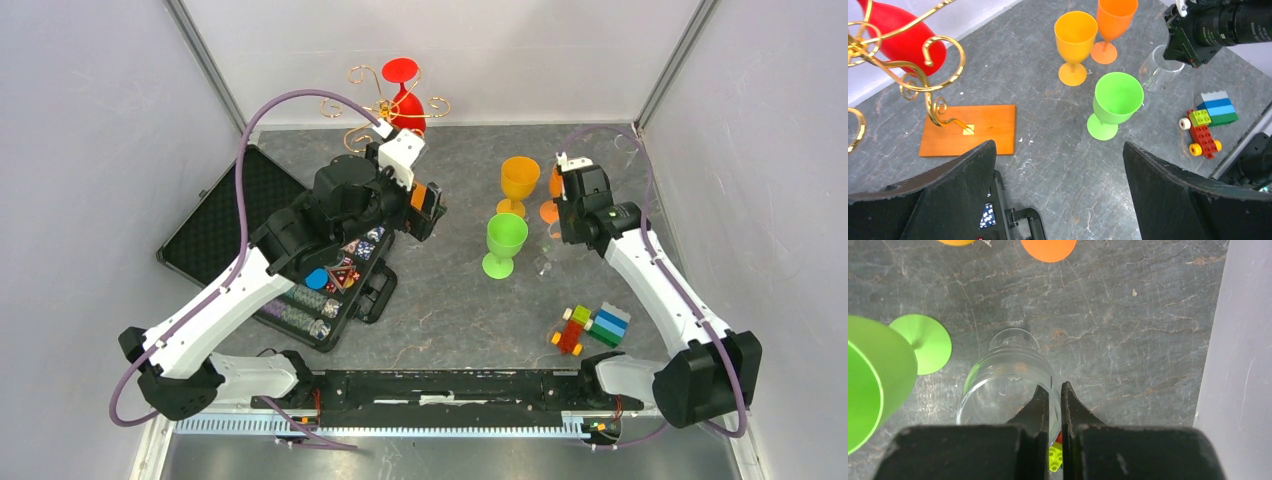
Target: Take the wine glass off the wine glass rack
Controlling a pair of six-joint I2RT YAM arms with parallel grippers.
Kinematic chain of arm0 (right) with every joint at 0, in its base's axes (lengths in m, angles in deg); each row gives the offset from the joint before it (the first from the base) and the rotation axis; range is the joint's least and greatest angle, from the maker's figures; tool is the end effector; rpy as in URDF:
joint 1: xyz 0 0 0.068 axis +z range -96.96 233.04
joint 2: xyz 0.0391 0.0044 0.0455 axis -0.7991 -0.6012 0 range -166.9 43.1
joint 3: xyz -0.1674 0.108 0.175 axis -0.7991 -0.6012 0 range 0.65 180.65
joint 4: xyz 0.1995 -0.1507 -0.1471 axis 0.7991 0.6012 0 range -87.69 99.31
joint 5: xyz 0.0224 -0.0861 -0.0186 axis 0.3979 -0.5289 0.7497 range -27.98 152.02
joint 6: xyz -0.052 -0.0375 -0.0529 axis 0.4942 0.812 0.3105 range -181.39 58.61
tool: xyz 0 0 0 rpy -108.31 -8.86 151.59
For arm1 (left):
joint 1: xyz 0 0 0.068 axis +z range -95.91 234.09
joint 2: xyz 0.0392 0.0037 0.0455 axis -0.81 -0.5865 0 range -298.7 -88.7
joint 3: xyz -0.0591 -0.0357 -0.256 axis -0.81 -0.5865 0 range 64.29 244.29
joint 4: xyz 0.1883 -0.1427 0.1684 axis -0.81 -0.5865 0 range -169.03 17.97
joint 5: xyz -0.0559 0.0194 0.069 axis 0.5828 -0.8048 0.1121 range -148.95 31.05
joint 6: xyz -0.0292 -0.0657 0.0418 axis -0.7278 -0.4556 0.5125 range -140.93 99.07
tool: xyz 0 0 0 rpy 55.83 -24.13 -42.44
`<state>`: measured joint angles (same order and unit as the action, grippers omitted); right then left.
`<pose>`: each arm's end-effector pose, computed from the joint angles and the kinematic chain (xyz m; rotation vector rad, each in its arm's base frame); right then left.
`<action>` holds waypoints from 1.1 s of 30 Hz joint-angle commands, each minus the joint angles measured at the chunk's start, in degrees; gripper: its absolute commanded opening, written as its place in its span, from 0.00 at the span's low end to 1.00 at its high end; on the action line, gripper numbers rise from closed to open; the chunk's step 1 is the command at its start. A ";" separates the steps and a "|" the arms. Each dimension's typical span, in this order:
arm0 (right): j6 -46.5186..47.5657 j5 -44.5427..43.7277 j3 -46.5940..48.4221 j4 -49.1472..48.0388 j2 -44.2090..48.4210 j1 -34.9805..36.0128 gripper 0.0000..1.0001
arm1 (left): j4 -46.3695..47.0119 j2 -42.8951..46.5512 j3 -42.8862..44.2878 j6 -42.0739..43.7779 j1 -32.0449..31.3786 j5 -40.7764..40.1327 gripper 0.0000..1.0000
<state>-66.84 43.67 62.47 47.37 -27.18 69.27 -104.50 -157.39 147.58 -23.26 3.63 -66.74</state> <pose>0.2942 0.0618 0.2585 -0.1000 2.4514 -0.2368 0.2095 -0.2383 0.4346 0.6920 1.7813 -0.5015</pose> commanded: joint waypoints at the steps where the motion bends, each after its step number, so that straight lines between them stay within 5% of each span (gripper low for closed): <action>1: 1.23 1.63 1.90 -5.02 -1.35 -2.35 0.08 | 3.37 -0.51 4.65 -1.45 1.33 -4.01 1.00; 5: 1.38 1.71 1.98 -5.82 -1.35 -3.17 0.36 | 4.62 -2.07 8.00 -2.91 3.76 -2.59 1.00; 12: 1.87 2.06 7.40 -4.37 -0.96 -3.40 0.54 | 5.12 -5.47 15.19 -5.19 9.66 0.57 1.00; 21: 1.60 4.36 15.70 -2.63 2.19 -3.40 0.48 | 4.98 -15.45 26.40 -15.21 23.62 9.26 0.99; 26: -0.33 4.65 14.42 -5.53 5.85 -3.41 0.44 | 7.05 -23.99 30.52 -26.68 31.53 18.91 0.84; 33: -2.20 12.63 12.80 -8.44 8.76 -3.40 0.32 | 21.52 -28.23 24.88 -42.84 35.49 18.38 0.63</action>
<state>-67.58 51.52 75.83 42.04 -20.05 66.04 -92.69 -184.23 172.39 -54.12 38.30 -50.31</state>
